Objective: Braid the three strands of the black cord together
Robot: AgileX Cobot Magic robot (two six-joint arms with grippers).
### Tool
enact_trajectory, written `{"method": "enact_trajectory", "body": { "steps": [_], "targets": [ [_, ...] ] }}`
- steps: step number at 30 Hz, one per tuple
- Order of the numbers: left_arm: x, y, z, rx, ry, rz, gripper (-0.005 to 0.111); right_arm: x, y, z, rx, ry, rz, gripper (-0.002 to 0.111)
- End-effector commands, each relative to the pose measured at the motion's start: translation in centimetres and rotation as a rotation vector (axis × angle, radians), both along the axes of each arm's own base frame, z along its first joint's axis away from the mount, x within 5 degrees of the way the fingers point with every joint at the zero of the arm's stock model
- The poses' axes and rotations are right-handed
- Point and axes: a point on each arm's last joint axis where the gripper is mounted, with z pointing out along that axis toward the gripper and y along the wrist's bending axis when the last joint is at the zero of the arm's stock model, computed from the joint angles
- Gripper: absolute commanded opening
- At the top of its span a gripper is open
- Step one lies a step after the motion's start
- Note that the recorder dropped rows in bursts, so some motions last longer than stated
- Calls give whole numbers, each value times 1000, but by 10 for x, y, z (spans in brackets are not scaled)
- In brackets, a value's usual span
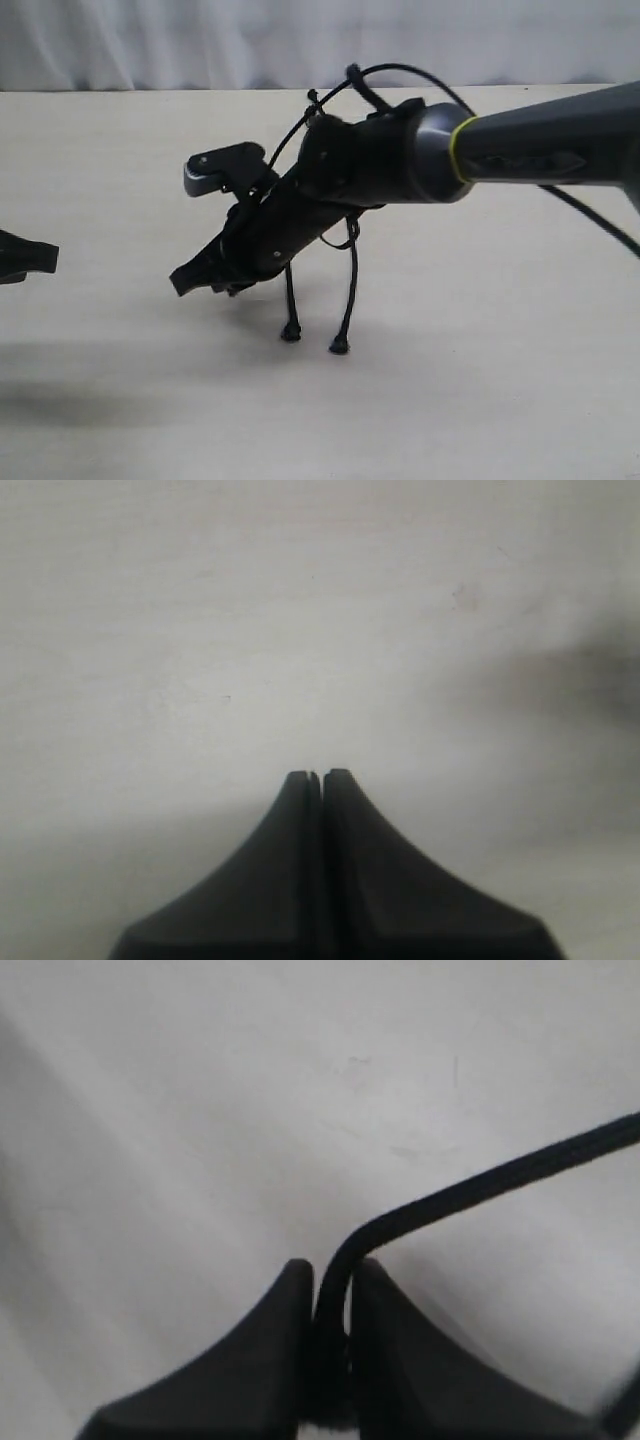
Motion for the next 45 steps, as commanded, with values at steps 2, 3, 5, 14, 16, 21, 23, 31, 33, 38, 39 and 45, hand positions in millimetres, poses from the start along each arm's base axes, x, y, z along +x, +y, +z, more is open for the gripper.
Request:
{"method": "enact_trajectory", "body": {
  "steps": [2, 3, 5, 14, 16, 21, 23, 31, 33, 38, 39, 45],
  "targets": [
    [1, 0, 1, -8, -10, 7, 0, -7, 9, 3, -67, 124, 94, 46],
    [1, 0, 1, -8, -10, 7, 0, -5, 8, 12, -89, 118, 102, 51],
    [1, 0, 1, -8, -10, 7, 0, -1, 2, 29, -174, 90, 94, 55],
    [1, 0, 1, -8, -10, 7, 0, 16, -16, 3, -415, 52, -109, 54],
    [1, 0, 1, -8, -10, 7, 0, 16, -16, -12, -439, 78, -106, 54],
    [2, 0, 1, -6, -21, 9, 0, 16, -16, -33, -475, 116, -104, 44],
    [2, 0, 2, -6, -27, 10, 0, 15, -16, -35, -484, 112, -73, 26],
    [3, 0, 2, -19, -31, 19, 0, 33, -32, 20, -508, 3, -40, 4],
    [3, 0, 2, -19, -31, 19, 0, 43, -50, 38, -485, -7, -71, 4],
    [2, -1, 1, -19, -20, 15, 0, 62, -112, 46, -507, 90, -160, 4],
    [2, -1, 1, -25, -18, 18, 0, 64, -125, 43, -518, 117, -185, 4],
    [0, -13, 0, -32, 4, -44, 0, 55, -177, 8, -525, 266, -270, 4]
  ]
}}
